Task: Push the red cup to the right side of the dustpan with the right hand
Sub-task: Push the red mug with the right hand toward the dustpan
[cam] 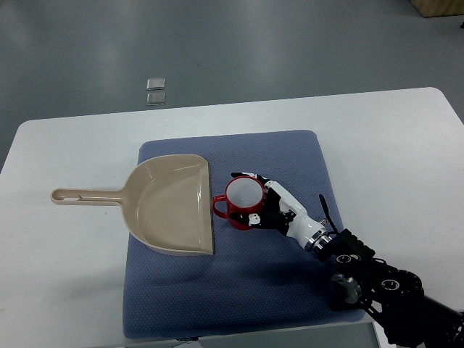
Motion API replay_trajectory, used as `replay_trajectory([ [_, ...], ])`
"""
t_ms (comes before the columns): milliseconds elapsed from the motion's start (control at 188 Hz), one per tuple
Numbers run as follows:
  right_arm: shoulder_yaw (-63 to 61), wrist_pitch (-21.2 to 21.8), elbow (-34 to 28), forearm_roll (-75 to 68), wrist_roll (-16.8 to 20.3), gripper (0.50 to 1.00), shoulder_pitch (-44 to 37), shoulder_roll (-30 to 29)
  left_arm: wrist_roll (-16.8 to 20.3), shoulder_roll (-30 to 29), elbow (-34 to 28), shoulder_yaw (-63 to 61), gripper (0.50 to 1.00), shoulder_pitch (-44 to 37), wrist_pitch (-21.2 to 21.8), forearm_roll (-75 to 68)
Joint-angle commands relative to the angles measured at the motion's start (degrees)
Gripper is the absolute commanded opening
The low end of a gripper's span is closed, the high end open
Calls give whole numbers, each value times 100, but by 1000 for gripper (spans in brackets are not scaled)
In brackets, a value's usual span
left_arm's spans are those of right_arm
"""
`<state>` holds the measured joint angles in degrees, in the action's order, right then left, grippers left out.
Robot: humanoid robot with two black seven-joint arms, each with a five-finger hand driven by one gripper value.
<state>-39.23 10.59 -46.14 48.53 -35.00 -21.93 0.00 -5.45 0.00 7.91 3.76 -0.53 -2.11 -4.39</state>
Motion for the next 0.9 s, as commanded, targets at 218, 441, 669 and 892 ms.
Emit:
replay_trajectory([
  [218, -14, 57, -18, -63, 0, 926, -13, 0, 0, 0, 0, 2, 1000, 0, 0, 0],
  [441, -23, 66, -97, -116, 0, 926, -48, 0, 0, 0, 0, -7, 1000, 0, 0, 0],
  [669, -32, 66, -132, -125, 0, 926, -66, 0, 0, 0, 0, 2, 1000, 0, 0, 0],
  [892, -14, 57, -141, -116, 0, 926, -57, 0, 0, 0, 0, -7, 1000, 0, 0, 0],
])
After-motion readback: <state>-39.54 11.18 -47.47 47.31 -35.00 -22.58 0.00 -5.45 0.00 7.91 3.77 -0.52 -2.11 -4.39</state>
